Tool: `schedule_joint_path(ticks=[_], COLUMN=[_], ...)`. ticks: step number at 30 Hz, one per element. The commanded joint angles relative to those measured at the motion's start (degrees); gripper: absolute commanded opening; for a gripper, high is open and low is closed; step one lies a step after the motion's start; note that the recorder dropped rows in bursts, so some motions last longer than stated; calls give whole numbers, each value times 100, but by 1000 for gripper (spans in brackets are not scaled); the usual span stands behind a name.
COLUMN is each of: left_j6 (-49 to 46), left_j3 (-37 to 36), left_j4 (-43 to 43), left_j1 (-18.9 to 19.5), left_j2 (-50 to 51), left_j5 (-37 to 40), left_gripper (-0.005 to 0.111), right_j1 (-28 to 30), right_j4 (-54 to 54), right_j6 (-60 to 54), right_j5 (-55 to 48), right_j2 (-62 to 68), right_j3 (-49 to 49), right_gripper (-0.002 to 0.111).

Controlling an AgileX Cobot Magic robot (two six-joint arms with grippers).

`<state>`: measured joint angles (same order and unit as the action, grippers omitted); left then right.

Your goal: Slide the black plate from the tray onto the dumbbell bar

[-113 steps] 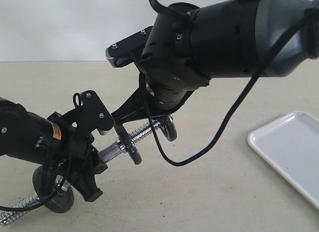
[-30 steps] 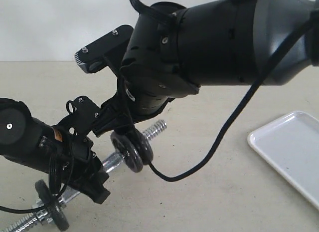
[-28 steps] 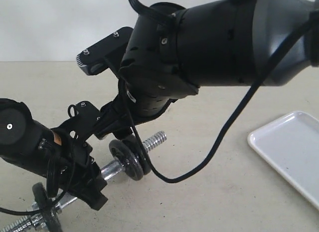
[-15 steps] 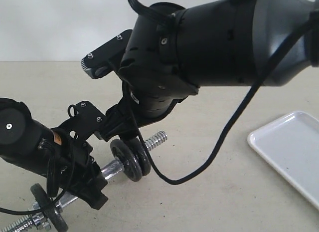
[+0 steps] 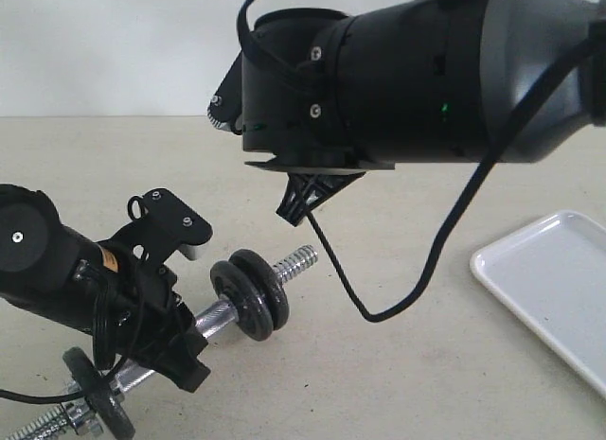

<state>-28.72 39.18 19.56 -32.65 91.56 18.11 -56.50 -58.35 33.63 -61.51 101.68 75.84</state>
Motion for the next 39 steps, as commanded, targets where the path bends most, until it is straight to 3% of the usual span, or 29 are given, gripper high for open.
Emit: schedule_joint_path(ticks=[1,13,23,30,39], left_j6=[-4,85,75,458,471], left_j3=[223,223,223,235,677], left_j4=[570,2780,3215,3215,3056], left_j1=[5,5,5,5,5], left_j2=[-292,-292,-281,-50,357], left_j5=[-3823,-3975,-3979,-4254,-4056], left_gripper=[4,4,4,4,4], right_j1=[-4,68,800,1034,1139], right_j4=[-223,-40,648,660,563], right_j6=[26,38,318,330,330], right_j5=[-173,-3,1179,1373,1373], right_j2=[-44,-44,-44,-44,-44], right_j3=[23,-43,-638,-721,-721], right_gripper=[0,0,0,0,0])
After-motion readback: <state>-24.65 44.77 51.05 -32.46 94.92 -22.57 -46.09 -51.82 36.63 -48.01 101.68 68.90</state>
